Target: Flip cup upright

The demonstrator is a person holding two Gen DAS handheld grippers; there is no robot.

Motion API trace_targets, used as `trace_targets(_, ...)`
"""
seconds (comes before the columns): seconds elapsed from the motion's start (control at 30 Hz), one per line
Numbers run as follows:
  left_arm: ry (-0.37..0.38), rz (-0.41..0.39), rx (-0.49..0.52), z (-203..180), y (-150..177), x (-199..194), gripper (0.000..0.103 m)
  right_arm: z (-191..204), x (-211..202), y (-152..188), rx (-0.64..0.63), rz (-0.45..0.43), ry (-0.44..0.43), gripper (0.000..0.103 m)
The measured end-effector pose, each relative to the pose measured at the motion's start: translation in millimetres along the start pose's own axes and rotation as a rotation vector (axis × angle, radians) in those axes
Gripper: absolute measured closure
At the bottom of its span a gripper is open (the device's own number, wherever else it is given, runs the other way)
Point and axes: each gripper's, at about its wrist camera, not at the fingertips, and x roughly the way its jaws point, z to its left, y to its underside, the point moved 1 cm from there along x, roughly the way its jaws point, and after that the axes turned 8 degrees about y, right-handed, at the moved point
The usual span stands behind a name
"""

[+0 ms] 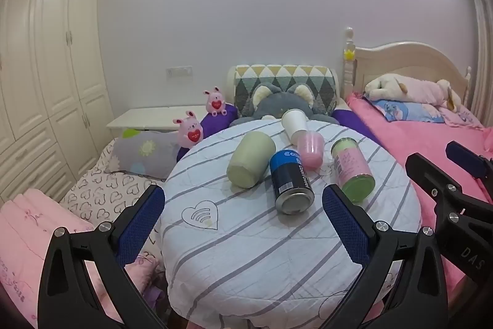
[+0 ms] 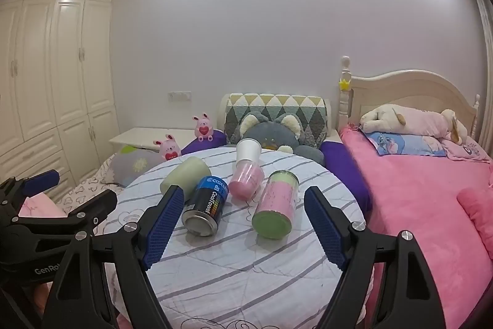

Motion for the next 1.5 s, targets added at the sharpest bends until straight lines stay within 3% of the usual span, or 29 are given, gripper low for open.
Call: trace_targets(1.5,0.006,0.050,-0.010,5,2,18,0.000,-7,15,2,0.015,0.062,0.022,0.021)
